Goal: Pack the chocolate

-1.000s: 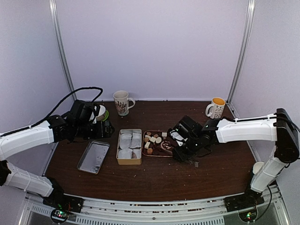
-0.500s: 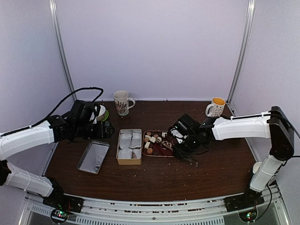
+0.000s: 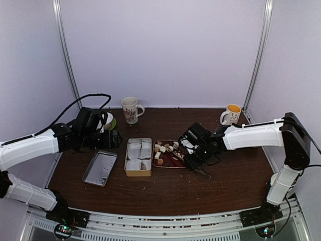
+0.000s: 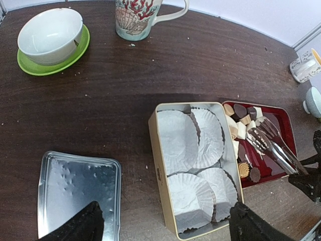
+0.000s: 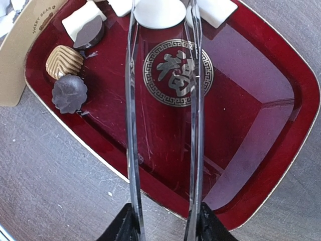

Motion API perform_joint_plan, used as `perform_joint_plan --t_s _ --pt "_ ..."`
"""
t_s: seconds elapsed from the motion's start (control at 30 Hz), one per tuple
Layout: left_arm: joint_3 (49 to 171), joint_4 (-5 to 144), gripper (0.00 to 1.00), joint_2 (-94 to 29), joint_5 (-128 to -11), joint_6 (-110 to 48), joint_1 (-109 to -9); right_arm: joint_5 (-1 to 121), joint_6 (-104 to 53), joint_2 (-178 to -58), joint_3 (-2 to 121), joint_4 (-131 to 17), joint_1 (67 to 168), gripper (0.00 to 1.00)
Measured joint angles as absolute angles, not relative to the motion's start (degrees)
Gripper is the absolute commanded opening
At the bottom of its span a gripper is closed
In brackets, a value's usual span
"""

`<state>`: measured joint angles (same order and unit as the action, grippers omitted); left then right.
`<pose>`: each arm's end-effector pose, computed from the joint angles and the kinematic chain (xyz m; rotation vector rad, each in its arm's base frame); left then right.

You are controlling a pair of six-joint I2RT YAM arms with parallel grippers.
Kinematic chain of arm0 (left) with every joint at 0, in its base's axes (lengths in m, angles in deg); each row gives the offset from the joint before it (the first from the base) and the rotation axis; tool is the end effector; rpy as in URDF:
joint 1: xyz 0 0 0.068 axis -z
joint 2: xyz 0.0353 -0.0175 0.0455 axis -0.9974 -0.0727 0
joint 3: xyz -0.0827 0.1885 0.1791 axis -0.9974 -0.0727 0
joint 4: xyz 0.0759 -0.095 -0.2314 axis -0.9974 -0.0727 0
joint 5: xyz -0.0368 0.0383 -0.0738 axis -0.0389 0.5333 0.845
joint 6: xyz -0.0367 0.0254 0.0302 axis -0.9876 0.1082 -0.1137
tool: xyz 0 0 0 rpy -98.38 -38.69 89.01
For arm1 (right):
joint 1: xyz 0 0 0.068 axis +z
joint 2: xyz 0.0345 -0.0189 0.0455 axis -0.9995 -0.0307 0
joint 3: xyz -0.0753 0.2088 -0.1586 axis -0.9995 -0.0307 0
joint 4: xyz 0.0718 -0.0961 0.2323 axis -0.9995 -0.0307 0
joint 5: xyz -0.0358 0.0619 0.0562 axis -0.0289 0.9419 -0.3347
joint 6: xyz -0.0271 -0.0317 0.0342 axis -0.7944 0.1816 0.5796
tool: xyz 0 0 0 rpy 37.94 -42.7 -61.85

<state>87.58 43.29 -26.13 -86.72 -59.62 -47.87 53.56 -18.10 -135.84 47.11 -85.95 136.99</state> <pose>0.2051 -0.1530 0.2629 -0.1301 2.3607 -0.5054 0.2244 0.2573 0.1818 -0.8335 2.6349 0.3483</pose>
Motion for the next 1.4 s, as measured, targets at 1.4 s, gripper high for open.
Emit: perform_joint_plan --t_s 1.4 --pt "87.7 44.3 0.89 -27.8 -82.8 -59.7 -48.7 60.1 -22.3 -136.1 54.3 -77.6 141.3 0.32"
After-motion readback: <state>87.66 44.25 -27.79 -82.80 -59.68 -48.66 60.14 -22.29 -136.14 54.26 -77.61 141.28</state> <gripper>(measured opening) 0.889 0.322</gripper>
